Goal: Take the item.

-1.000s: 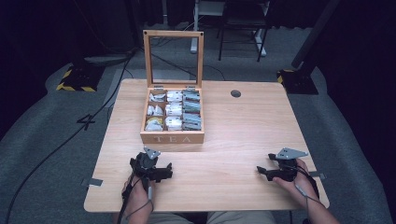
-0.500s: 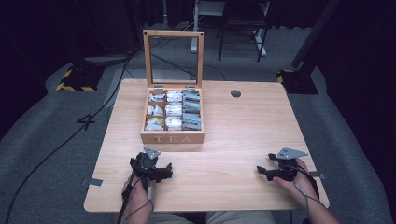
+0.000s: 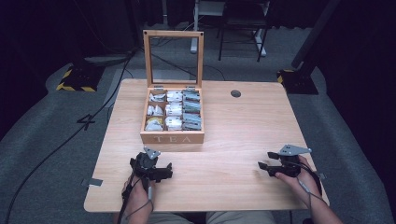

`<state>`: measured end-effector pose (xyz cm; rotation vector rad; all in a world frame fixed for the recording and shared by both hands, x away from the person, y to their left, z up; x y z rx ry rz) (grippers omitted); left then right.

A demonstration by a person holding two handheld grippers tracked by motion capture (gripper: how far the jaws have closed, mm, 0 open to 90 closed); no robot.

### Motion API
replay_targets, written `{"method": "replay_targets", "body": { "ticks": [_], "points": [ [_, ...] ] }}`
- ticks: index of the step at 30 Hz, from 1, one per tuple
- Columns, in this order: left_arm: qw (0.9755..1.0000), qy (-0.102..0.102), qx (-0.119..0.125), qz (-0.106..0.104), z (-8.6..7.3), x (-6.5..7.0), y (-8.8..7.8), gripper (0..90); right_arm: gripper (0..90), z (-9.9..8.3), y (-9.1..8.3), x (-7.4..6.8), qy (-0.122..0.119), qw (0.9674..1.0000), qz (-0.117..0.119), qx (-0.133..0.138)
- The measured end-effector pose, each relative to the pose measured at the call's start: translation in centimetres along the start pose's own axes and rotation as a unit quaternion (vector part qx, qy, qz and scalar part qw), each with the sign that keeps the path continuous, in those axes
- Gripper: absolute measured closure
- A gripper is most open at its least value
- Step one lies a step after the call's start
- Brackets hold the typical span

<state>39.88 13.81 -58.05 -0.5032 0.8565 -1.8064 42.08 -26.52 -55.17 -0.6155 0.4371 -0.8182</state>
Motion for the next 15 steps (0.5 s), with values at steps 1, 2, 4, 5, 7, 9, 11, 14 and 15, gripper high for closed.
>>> {"method": "replay_targets", "body": {
  "ticks": [1,2,4,5,7,9,11,14,15],
  "points": [
    [1.0,0.0,0.0,0.0,0.0,0.0,0.0,0.1,35.1,0.4,-0.2,-0.1,0.0,1.0,0.004,0.003],
    [1.0,0.0,0.0,0.0,0.0,0.0,0.0,0.1,35.7,1.3,-0.5,-0.4,0.002,0.9997,0.019,0.017],
    [1.0,0.0,0.0,0.0,0.0,0.0,0.0,0.1,36.5,2.2,-0.7,-0.6,0.006,0.9993,0.028,0.024],
    [1.0,0.0,0.0,0.0,0.0,0.0,0.0,0.0,36.6,2.7,-0.7,-0.7,0.004,0.9991,0.031,0.029],
    [1.0,0.0,0.0,0.0,0.0,0.0,0.0,0.0,37.2,3.7,-0.7,-0.9,-0.003,0.9989,0.032,0.035],
    [1.0,0.002,0.001,0.001,0.0,0.0,0.0,0.0,37.4,4.5,-0.6,-1.3,-0.009,0.9986,0.035,0.038],
    [1.0,0.002,0.0,0.001,0.1,0.0,0.0,0.0,37.5,5.4,-0.5,-1.7,-0.014,0.9983,0.04,0.04],
    [1.0,0.002,0.0,0.001,0.1,0.0,0.0,0.0,37.8,6.9,-0.4,-2.2,-0.022,0.9977,0.045,0.045],
    [1.0,0.002,-0.001,0.0,0.0,0.0,0.0,0.0,37.8,7.4,-0.3,-2.4,-0.024,0.9975,0.047,0.046]
  ]
}}
Point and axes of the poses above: each handheld gripper's, and its own axes: y roughly forward along the jaws, z roughly out of its top, x roughly to its right, the point moved 10 cm from there along y, roughly forward along the jaws, and after that the axes turned 7 degrees about y, right-handed, at the moved point
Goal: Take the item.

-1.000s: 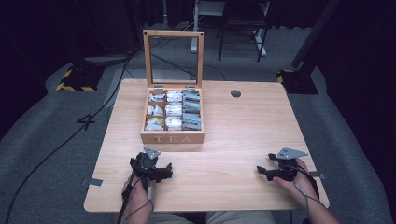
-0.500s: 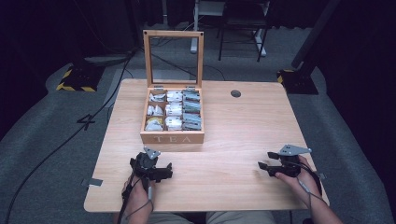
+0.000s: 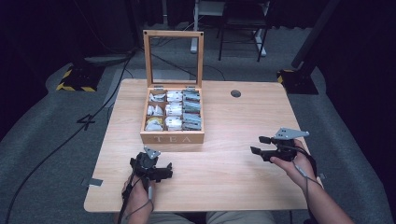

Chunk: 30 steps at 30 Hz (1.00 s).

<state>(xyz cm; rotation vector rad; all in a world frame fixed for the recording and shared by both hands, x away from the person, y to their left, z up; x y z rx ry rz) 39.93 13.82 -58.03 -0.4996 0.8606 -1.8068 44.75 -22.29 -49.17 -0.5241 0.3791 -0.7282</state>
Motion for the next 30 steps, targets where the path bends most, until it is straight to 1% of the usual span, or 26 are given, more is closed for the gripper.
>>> {"method": "replay_targets", "body": {
  "ticks": [3,4,5,7,12,15,18,22,23,24,26,30],
  "points": [
    [1.0,0.0,0.001,0.0,0.0,0.0,0.0,0.0,38.2,1.4,0.5,-0.2,-0.007,1.0,0.002,0.003],
    [1.0,0.0,0.001,0.0,0.0,0.0,0.0,0.0,38.2,1.4,0.5,-0.2,-0.007,1.0,0.002,0.003],
    [1.0,0.0,0.0,0.0,0.0,0.0,0.0,0.0,38.9,2.3,0.8,-0.3,-0.003,1.0,0.006,0.006],
    [1.0,0.0,0.001,0.0,0.0,0.0,0.0,0.0,39.7,3.1,1.1,-0.3,0.001,0.9999,0.009,0.007],
    [1.0,-0.001,0.001,-0.001,0.1,0.0,0.1,0.0,41.4,4.8,1.9,-0.4,-0.003,0.9999,0.011,0.007],
    [1.0,-0.001,0.001,-0.001,0.1,0.0,0.1,0.0,42.5,5.9,2.3,-0.9,-0.007,0.9998,0.017,0.009],
    [1.0,-0.001,0.001,-0.001,0.1,0.0,0.1,0.0,43.2,7.1,2.8,-1.6,-0.021,0.9995,0.02,0.009],
    [1.0,-0.002,0.001,0.0,0.1,0.0,0.1,0.0,43.7,8.6,3.8,-2.6,-0.034,0.999,0.027,0.009],
    [1.0,-0.002,0.001,0.0,0.1,0.0,0.1,0.0,43.7,8.6,3.8,-2.6,-0.034,0.999,0.027,0.009],
    [1.0,-0.002,0.001,0.0,0.1,0.1,0.1,0.0,44.1,9.3,4.4,-2.9,-0.037,0.9988,0.03,0.01],
    [1.0,-0.002,0.001,0.001,0.1,0.0,0.1,0.0,44.9,10.0,5.0,-3.3,-0.035,0.9986,0.037,0.012],
    [1.0,-0.001,0.0,0.002,0.1,0.0,0.1,0.0,45.9,10.7,6.3,-3.3,-0.041,0.9984,0.039,0.003]
  ]
}}
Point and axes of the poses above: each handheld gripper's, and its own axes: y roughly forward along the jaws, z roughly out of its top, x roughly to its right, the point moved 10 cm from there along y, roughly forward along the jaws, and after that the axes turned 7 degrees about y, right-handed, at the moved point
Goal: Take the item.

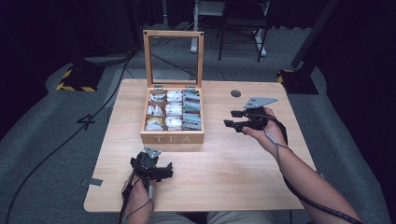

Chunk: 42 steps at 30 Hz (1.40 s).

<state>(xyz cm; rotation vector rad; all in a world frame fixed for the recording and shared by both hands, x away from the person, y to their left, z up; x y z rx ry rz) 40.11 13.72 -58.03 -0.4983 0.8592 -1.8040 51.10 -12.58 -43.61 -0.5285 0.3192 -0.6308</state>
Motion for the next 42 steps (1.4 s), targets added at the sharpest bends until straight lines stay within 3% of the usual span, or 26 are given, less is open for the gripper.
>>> {"method": "replay_targets", "body": {
  "ticks": [18,23,33,37,42],
  "points": [
    [1.0,0.0,0.0,0.0,0.0,0.0,0.0,0.0,48.7,3.5,5.4,-2.5,-0.012,0.9994,0.029,-0.013],
    [1.0,0.0,-0.001,-0.001,0.0,0.0,0.0,0.0,50.1,3.6,7.3,-4.4,-0.034,0.9981,0.046,-0.022],
    [1.0,-0.001,0.0,-0.001,0.0,0.0,0.0,0.0,55.1,3.7,11.1,-7.5,-0.042,0.9948,0.077,-0.052],
    [1.0,-0.001,0.0,-0.001,0.0,0.0,0.0,0.0,57.8,3.7,12.6,-8.3,-0.054,0.9928,0.081,-0.071],
    [1.0,-0.001,0.0,-0.001,0.0,0.0,0.0,0.0,62.1,3.8,13.9,-8.7,-0.043,0.9922,0.083,-0.082]
  ]
}}
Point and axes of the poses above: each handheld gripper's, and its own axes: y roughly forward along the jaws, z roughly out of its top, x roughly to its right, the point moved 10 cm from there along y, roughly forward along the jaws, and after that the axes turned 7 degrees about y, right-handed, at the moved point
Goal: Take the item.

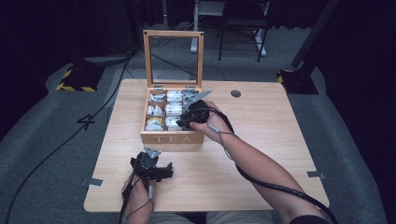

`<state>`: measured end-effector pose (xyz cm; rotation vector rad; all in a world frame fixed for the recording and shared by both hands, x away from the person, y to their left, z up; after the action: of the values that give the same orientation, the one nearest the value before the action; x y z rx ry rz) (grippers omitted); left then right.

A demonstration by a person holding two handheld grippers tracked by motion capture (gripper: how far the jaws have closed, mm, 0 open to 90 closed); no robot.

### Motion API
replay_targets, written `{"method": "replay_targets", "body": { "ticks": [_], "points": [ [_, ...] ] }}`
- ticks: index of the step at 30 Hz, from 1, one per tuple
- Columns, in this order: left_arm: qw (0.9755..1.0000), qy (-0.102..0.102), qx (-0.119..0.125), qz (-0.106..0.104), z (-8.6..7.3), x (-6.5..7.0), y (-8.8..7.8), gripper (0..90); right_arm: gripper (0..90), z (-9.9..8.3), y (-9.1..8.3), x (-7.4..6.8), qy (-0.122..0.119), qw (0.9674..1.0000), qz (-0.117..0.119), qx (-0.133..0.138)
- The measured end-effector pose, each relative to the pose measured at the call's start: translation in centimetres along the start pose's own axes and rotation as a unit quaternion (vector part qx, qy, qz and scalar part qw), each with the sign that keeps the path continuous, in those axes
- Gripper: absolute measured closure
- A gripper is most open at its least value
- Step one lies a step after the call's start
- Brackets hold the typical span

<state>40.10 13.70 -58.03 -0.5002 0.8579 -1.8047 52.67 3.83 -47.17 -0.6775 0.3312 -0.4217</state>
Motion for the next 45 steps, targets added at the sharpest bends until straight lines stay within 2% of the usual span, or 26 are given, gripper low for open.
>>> {"method": "replay_targets", "body": {
  "ticks": [4,11,14,23,26,29,32,37,40,45],
  "points": [
    [1.0,0.0,0.0,0.0,0.0,0.0,0.0,0.0,64.7,-0.2,1.0,-0.3,-0.009,0.9997,0.001,-0.021],
    [1.0,0.001,0.0,0.0,0.0,0.0,0.0,0.0,68.5,-0.9,2.8,-0.4,-0.012,0.9987,-0.001,-0.05],
    [1.0,0.001,0.0,0.0,0.0,0.0,0.0,0.0,70.1,-0.9,3.2,-0.4,0.0,0.9986,0.003,-0.052],
    [1.0,0.001,0.0,0.001,0.0,0.0,0.0,0.0,76.4,-1.4,4.7,-0.3,0.015,0.9966,-0.002,-0.081],
    [1.0,0.001,0.0,0.001,0.0,0.0,0.0,0.0,82.6,-1.6,5.0,-0.4,0.013,0.9955,-0.003,-0.094],
    [1.0,0.001,0.0,0.001,0.0,0.0,0.0,0.0,90.0,-1.7,5.0,-0.4,0.002,0.9949,-0.008,-0.101],
    [1.0,0.001,0.0,0.001,0.0,0.0,0.0,0.0,90.0,-1.4,4.8,-0.5,-0.011,0.9956,-0.012,-0.093],
    [1.0,0.001,0.0,0.0,0.0,0.0,0.0,0.0,90.0,-0.5,4.2,-0.7,-0.018,0.9971,-0.012,-0.073],
    [1.0,0.001,0.0,0.0,0.0,0.0,0.0,0.0,90.0,0.6,3.2,-0.8,-0.025,0.9983,-0.013,-0.052],
    [1.0,0.001,0.0,0.0,0.0,0.0,0.0,0.0,90.0,1.7,1.7,-0.9,-0.022,0.9995,-0.007,-0.022]
  ]
}}
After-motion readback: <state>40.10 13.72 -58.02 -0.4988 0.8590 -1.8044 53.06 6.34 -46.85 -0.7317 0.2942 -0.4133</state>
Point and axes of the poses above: each handheld gripper's, and its own axes: y roughly forward along the jaws, z roughly out of its top, x roughly to its right, the point moved 10 cm from there along y, roughly forward along the jaws, and after that the axes turned 7 degrees about y, right-handed, at the moved point
